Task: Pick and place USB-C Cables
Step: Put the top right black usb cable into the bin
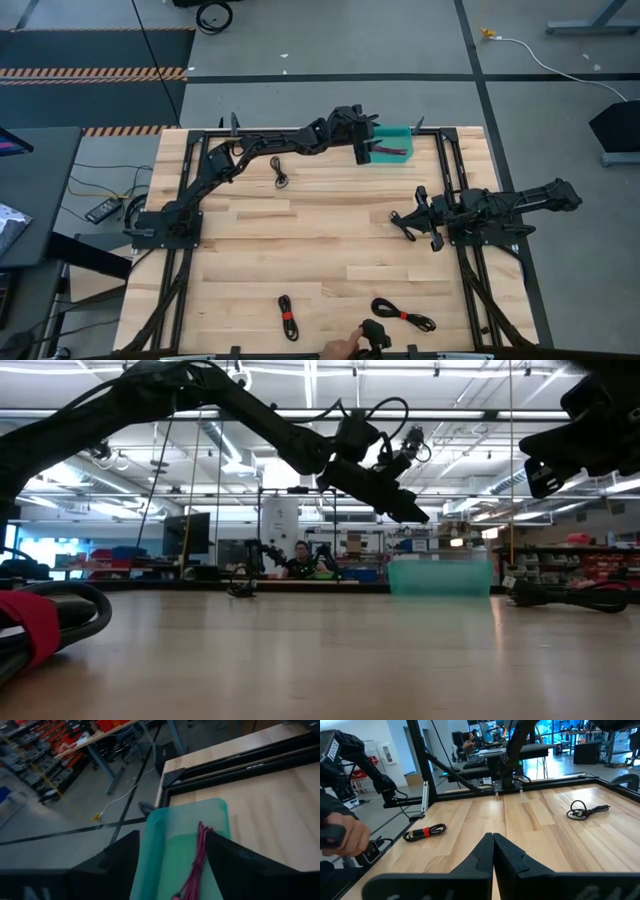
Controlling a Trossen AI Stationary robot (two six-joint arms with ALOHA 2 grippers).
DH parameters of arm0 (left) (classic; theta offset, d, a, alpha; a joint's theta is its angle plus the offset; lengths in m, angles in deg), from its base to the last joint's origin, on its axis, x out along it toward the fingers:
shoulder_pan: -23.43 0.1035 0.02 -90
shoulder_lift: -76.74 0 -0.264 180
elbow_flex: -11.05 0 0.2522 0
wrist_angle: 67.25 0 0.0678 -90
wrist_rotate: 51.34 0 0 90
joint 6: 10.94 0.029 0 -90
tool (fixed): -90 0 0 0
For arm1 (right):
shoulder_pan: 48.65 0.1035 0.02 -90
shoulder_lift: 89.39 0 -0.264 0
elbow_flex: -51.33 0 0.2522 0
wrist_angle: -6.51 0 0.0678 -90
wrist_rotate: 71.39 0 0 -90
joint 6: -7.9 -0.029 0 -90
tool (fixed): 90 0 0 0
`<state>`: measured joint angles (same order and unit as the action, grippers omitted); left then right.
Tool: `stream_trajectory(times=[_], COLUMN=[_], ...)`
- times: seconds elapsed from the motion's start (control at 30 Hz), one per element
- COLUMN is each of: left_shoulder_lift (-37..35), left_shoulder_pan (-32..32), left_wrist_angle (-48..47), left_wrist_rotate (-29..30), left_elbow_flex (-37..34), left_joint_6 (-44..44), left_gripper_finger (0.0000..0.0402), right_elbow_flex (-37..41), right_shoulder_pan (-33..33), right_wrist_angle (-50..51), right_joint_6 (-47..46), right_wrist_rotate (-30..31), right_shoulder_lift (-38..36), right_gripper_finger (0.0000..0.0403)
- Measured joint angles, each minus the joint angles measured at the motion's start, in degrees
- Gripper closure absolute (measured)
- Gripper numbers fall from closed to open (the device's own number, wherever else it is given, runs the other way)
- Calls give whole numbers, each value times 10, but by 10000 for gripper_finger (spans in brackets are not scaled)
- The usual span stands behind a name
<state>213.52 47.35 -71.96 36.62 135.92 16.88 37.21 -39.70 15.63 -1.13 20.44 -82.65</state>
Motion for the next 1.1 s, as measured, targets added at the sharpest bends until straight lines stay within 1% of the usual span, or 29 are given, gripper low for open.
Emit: stream_trajectory(times=[0.13, 0.23, 0.3, 0.43, 0.57, 0.7, 0.83, 0.9, 0.97, 1.03, 1.1], left_shoulder_lift=[-22, -64, -95, -159, -212, -247, -262, -263, -263, -266, -270], left_shoulder_pan=[-7, -16, -26, -54, -92, -130, -166, -185, -204, -222, -239], left_wrist_angle=[-19, -59, -110, -273, -464, -629, -753, -787, -800, -791, -757], left_wrist_rotate=[50, 55, 55, 47, 39, 37, 37, 38, 39, 39, 38], left_elbow_flex=[0, 0, 0, 0, 0, 0, 0, -3, -17, -37, -62], left_joint_6=[1, 9, 9, -59, -105, -140, -194, -214, -217, -227, -239], left_gripper_finger=[165, 174, 180, 193, 204, 213, 219, 220, 220, 221, 221], right_elbow_flex=[0, 0, 0, 0, 0, 0, 0, 0, 0, 0, 0], right_shoulder_pan=[0, 0, 0, 0, 0, 0, 0, 0, 0, 0, 1], right_wrist_angle=[0, 0, 0, 0, 0, 0, 0, 0, -10, -26, -49], right_joint_6=[0, 0, 0, 0, 0, 0, 0, 0, 0, -11, -52], right_wrist_rotate=[0, 0, 0, 0, 0, 0, 0, 0, 0, 0, -1], right_shoulder_lift=[0, 0, 0, 0, 0, 0, 0, 0, 0, 0, 0], right_gripper_finger=[389, 389, 389, 389, 389, 389, 389, 389, 389, 389, 389])
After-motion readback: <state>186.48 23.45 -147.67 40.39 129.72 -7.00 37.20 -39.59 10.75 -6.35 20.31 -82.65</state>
